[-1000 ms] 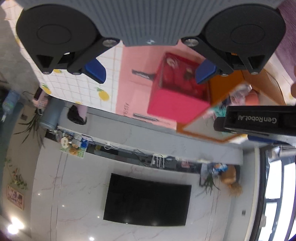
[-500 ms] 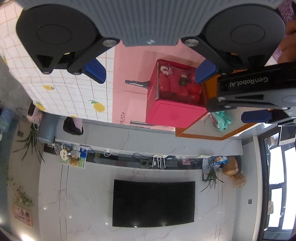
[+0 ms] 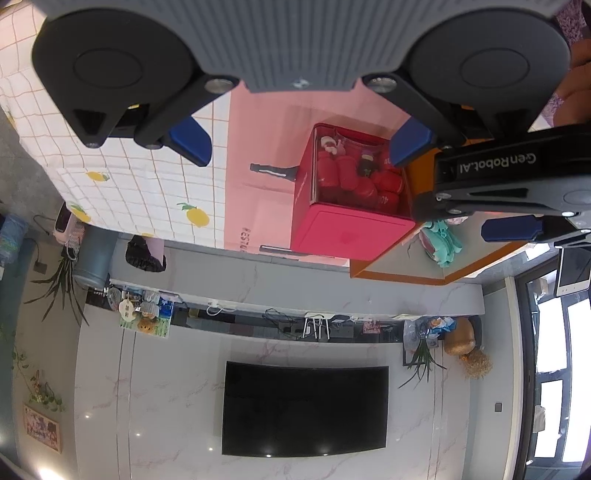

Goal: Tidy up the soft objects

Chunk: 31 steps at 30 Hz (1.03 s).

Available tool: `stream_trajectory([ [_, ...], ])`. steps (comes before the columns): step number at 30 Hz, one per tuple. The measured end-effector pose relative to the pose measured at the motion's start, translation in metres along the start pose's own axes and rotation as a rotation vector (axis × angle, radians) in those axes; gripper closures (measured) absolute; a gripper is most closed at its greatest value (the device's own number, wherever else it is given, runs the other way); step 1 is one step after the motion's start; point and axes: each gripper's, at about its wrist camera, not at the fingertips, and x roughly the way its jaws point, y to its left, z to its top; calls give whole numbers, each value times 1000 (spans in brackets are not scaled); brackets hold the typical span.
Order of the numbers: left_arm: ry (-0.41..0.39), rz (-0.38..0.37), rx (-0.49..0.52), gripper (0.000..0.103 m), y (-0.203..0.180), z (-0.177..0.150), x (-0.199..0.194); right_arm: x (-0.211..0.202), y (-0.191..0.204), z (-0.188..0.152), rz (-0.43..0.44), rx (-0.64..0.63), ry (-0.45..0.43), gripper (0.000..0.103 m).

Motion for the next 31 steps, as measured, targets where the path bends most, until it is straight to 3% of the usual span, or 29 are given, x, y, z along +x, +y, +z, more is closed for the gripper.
stream_trajectory([
  [8, 12, -30, -30, 15, 3, -1, 0, -1, -1, 1, 9, 5, 8, 3],
  [31, 25, -14, -15, 15, 2, -3, 1, 1, 1, 1, 3, -3, 31, 3],
])
